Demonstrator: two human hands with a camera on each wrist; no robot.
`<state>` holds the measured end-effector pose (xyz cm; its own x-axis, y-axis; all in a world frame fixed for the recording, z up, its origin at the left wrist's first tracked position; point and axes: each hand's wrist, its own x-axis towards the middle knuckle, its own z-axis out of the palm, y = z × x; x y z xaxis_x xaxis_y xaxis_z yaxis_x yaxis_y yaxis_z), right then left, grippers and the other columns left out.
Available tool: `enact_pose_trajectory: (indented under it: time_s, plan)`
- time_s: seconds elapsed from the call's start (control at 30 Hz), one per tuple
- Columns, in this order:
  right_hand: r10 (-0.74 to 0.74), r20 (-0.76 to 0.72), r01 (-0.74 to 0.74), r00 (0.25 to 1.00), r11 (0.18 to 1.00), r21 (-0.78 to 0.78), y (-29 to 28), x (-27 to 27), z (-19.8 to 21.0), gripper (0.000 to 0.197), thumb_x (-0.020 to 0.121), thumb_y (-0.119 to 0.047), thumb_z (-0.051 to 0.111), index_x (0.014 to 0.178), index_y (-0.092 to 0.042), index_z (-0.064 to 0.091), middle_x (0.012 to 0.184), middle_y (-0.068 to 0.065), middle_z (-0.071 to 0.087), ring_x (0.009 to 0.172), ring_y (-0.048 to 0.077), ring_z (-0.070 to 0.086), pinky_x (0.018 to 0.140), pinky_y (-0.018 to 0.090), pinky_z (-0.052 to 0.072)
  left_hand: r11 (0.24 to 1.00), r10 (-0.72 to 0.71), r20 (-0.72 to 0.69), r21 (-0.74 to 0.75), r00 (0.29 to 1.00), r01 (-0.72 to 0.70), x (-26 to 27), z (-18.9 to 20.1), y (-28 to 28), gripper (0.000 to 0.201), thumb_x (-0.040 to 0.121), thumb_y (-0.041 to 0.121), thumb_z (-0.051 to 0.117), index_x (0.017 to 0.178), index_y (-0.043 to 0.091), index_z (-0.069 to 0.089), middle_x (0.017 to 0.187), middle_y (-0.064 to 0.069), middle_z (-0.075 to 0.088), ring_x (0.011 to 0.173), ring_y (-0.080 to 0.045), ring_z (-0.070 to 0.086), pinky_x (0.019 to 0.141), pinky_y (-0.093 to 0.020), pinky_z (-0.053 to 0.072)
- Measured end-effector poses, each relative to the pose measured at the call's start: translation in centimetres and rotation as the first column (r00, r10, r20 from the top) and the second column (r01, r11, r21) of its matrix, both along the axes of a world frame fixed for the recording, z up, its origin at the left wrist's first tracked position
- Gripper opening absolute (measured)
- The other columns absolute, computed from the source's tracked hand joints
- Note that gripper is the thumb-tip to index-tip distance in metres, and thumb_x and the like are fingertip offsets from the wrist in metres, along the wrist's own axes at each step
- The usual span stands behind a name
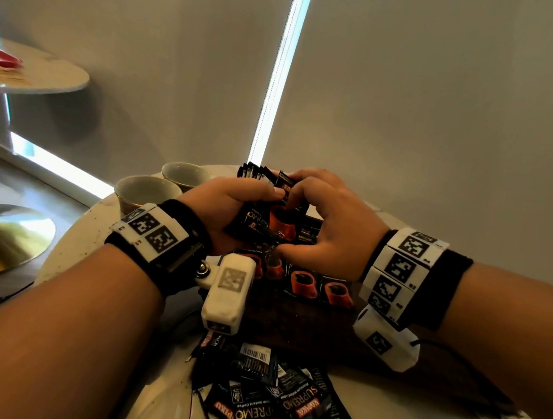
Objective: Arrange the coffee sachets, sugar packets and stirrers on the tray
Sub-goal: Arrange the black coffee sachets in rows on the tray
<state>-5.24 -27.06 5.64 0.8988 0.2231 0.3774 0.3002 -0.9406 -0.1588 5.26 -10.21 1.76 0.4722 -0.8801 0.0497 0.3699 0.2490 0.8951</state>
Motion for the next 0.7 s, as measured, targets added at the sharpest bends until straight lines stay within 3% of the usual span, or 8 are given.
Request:
enact_pose_trajectory:
  time_s: [0.2,0.27,0.33,0.4,0.53,0.7]
  plan:
    - [0.014,0.045,-0.015,0.999,0.999,0.03,-0.3,0.0,0.0,0.05,0.07,-0.042,0.082,0.106,-0.021,0.055,0.122,-0.002,0.055,0.109,0.015,0.05,0.093,0.025,0.045,0.994,0.109,-0.011,-0.015,0.994,-0.109,0.3,-0.1,-0.1,0.055,0.092,0.023,0.058,0.143,0.005,0.049,0.11,-0.02,0.062,0.092,-0.036,0.064,0.082,-0.048,0.054]
    - [-0.014,0.071,0.009,0.997,0.997,0.076,-0.5,-0.1,0.0,0.054,0.069,-0.045,0.081,0.109,-0.023,0.052,0.115,-0.002,0.055,0.103,0.014,0.051,0.087,0.024,0.046,0.981,0.192,-0.066,-0.025,0.979,-0.194,0.7,-0.1,-0.1,0.054,0.087,0.024,0.064,0.139,0.013,0.053,0.113,-0.017,0.063,0.094,-0.032,0.065,0.076,-0.044,0.055]
    - [-0.069,0.077,0.059,0.995,0.991,0.122,-1.0,0.0,0.1,0.06,0.069,-0.041,0.084,0.115,-0.022,0.052,0.113,-0.004,0.052,0.099,0.011,0.05,0.081,0.019,0.043,0.961,0.272,-0.117,-0.011,0.955,-0.275,0.8,0.0,-0.2,0.051,0.081,0.026,0.067,0.13,0.018,0.056,0.106,-0.012,0.064,0.084,-0.022,0.063,0.067,-0.035,0.053]
    - [-0.116,0.057,0.108,0.992,0.986,0.131,-1.5,0.1,0.1,0.061,0.069,-0.038,0.085,0.118,-0.022,0.051,0.112,-0.005,0.049,0.1,0.011,0.049,0.082,0.019,0.043,0.945,0.321,-0.151,-0.014,0.935,-0.326,0.9,0.1,-0.1,0.037,0.085,0.028,0.063,0.12,0.019,0.056,0.098,-0.008,0.064,0.074,-0.015,0.059,0.064,-0.032,0.048]
    - [-0.188,-0.064,0.189,0.98,0.982,0.006,-1.7,0.1,-0.1,0.064,0.069,-0.047,0.08,0.122,-0.024,0.051,0.116,-0.006,0.049,0.108,0.014,0.046,0.094,0.033,0.046,0.902,0.412,-0.212,-0.047,0.886,-0.43,1.5,0.3,0.0,0.024,0.095,0.031,0.06,0.112,0.016,0.053,0.089,-0.001,0.058,0.069,-0.015,0.057,0.065,-0.033,0.045]
    - [-0.19,-0.238,0.137,0.952,0.966,-0.22,-0.4,0.9,-1.2,0.064,0.072,-0.049,0.081,0.124,-0.024,0.052,0.121,-0.007,0.05,0.111,0.012,0.044,0.097,0.031,0.045,0.849,0.5,-0.24,-0.05,0.832,-0.525,1.8,0.4,-0.1,0.02,0.094,0.034,0.062,0.099,0.016,0.057,0.091,-0.001,0.057,0.087,-0.02,0.064,0.072,-0.036,0.051]
